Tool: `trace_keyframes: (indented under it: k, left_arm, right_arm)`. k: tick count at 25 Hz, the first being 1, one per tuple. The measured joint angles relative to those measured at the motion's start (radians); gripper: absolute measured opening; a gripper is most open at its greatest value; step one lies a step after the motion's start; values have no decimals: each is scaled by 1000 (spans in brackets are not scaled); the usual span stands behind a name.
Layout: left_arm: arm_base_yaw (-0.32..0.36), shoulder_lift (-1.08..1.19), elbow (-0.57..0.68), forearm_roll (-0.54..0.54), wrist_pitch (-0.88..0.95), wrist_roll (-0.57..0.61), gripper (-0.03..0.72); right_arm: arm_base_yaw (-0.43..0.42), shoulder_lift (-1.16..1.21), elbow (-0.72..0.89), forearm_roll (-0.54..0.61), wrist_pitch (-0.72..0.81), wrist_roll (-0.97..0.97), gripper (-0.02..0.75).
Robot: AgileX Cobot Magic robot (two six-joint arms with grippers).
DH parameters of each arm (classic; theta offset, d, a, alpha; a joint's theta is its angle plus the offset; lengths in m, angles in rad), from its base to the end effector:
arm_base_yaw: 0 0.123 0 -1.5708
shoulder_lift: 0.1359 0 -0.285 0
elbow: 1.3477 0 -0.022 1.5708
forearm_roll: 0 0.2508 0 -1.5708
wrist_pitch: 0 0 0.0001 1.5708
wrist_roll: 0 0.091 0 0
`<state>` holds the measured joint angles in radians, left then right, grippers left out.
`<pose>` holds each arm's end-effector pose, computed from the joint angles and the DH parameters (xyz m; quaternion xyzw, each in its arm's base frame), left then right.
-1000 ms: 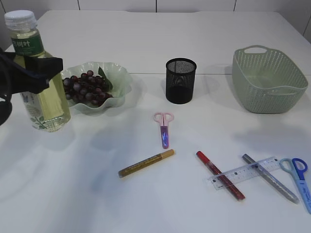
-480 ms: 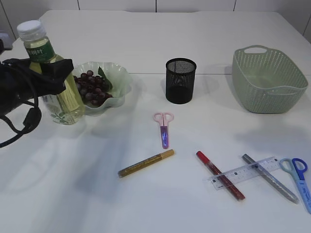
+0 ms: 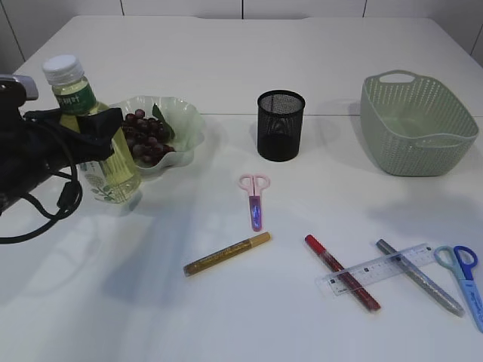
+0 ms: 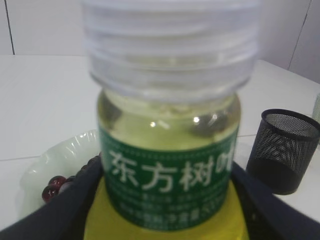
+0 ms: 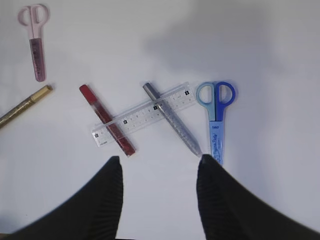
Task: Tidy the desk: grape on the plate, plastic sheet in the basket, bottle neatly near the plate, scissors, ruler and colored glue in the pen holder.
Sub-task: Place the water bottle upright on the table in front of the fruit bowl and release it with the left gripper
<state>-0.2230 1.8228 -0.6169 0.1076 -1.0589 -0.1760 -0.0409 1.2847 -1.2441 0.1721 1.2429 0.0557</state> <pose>0.3176 -0.0807 0.1651 0.0684 0.7255 -0.1514 0.6679 0.2404 0.0049 0.3550 0.0593 0.9772 0.0865 0.1848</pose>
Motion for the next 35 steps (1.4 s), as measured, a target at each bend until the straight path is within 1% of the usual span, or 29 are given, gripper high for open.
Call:
trace_keyframes:
  k: [9, 15, 33, 35]
  left_arm:
    - [0, 92, -51, -5, -4, 0, 462]
    - [0, 139, -58, -10, -4, 0, 462]
    - [0, 151, -58, -11, -4, 2, 462]
    - [0, 151, -58, -11, -4, 21, 462]
  right_arm:
    - [0, 0, 0, -17, 0, 0, 388]
    - [0, 0, 0, -31, 0, 0, 388]
    - [0, 0, 0, -33, 0, 0, 388]
    - [0, 0, 0, -33, 0, 0, 388]
